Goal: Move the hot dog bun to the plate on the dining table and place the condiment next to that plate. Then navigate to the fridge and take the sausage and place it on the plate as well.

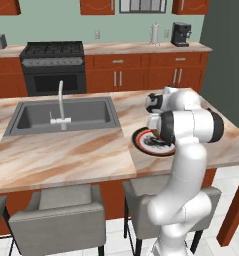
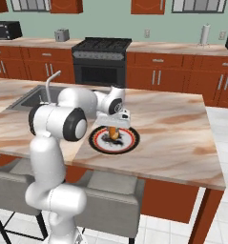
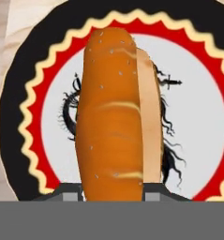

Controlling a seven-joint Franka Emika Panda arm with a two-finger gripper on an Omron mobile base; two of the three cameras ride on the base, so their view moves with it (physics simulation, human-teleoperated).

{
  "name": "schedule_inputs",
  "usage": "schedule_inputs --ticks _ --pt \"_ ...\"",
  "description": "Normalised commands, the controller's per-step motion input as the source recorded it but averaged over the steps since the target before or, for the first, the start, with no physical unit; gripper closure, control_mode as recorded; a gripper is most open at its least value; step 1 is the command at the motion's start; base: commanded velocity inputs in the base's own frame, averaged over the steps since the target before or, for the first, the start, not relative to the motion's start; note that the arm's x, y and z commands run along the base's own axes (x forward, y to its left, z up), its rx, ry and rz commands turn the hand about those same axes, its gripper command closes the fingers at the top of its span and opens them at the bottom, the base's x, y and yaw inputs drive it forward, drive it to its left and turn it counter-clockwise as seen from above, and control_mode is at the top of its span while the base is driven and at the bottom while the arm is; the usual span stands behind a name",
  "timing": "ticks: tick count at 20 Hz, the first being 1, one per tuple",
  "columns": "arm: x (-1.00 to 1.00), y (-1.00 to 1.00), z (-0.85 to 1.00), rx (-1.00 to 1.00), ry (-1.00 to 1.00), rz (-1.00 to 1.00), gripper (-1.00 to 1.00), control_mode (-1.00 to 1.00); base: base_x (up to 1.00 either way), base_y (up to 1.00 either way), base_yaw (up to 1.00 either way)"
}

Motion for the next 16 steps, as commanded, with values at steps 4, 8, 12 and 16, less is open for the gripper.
schedule_inputs --ticks 4,8,12,16 --pt "0.1 0.0 -0.21 -0.01 0.03 -0.01 1.0 -1.0 0.0 0.0 0.0" --pt "0.01 0.0 -0.23 -0.02 0.02 -0.01 1.0 -1.0 0.0 0.0 0.0" --pt "0.0 0.0 -0.31 -0.03 0.0 0.0 1.0 -1.0 0.0 0.0 0.0" --pt "0.0 0.11 -0.46 -0.08 -0.01 0.0 -1.0 -1.0 0.0 0.0 0.0"
